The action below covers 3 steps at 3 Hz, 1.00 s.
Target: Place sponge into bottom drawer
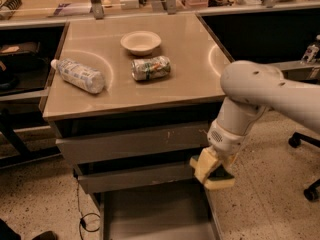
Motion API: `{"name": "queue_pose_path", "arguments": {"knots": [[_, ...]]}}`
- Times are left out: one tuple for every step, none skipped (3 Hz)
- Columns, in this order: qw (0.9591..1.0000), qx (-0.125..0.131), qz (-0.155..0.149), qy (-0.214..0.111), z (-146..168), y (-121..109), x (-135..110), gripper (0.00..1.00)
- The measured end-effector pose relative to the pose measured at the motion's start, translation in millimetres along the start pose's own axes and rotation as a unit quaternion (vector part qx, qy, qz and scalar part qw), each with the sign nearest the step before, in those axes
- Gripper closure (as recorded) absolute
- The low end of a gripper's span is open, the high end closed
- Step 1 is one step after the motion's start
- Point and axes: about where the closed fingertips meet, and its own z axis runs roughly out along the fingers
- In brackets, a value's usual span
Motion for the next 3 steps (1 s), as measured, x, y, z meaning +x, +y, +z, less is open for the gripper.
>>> {"name": "queue_pose_path", "arguments": {"knots": [[0.9984,-0.050,0.005,0.027,56.2,27.7,-3.3,1.00],[0.9981,-0.055,0.005,0.029,61.5,29.8,-3.1,1.00],[0.9962,-0.080,0.011,0.035,79.3,32.1,-1.4,1.00]]}}
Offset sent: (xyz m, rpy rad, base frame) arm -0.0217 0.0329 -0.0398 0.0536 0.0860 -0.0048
